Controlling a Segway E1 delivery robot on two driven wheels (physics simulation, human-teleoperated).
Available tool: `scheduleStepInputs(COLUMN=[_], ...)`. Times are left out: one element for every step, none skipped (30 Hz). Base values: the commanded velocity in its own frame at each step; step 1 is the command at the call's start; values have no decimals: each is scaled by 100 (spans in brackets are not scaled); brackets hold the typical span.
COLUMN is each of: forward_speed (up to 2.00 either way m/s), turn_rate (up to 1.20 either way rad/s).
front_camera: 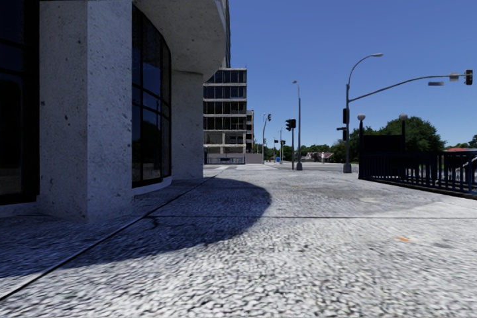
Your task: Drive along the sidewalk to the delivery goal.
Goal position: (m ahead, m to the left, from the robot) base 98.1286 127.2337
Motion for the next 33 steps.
scheduleStepInputs(forward_speed=[200,200,200,200,200,200,200,200,200,200,200,200,200,200,200,200,200,200,200,200,200,200,200,200,200,200,200,200,200,200,200,200,200], turn_rate=[0,0,0,0,0,0,0,0,0,0,0,0,0,0,0,0,0,0,0,0,0,0,0,0,0,0,0,0,0,0,0,0,0])
